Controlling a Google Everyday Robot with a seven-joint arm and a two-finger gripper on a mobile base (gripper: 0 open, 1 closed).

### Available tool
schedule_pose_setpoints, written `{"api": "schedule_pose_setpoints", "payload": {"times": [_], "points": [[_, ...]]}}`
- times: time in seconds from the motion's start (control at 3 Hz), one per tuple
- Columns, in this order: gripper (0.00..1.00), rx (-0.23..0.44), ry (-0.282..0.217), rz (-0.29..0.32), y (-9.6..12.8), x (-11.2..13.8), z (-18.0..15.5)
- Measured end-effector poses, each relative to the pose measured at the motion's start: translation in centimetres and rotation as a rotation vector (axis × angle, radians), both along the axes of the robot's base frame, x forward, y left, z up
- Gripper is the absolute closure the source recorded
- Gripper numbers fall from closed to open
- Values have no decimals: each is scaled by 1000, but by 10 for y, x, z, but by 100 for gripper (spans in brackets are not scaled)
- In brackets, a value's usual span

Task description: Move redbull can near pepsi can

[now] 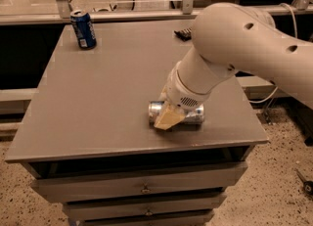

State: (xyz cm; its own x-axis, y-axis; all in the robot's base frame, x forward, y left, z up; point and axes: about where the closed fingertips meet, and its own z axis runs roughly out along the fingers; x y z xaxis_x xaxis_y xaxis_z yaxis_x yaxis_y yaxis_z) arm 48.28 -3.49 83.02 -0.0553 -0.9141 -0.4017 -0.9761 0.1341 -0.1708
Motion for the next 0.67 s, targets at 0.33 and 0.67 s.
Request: {"api": "schedule_pose_setpoints", "payload": {"times": [0.33,0.67], "points": [[95,57,-50,-20,-4,21,24],[100,107,-111,-30,-3,39,56]]}}
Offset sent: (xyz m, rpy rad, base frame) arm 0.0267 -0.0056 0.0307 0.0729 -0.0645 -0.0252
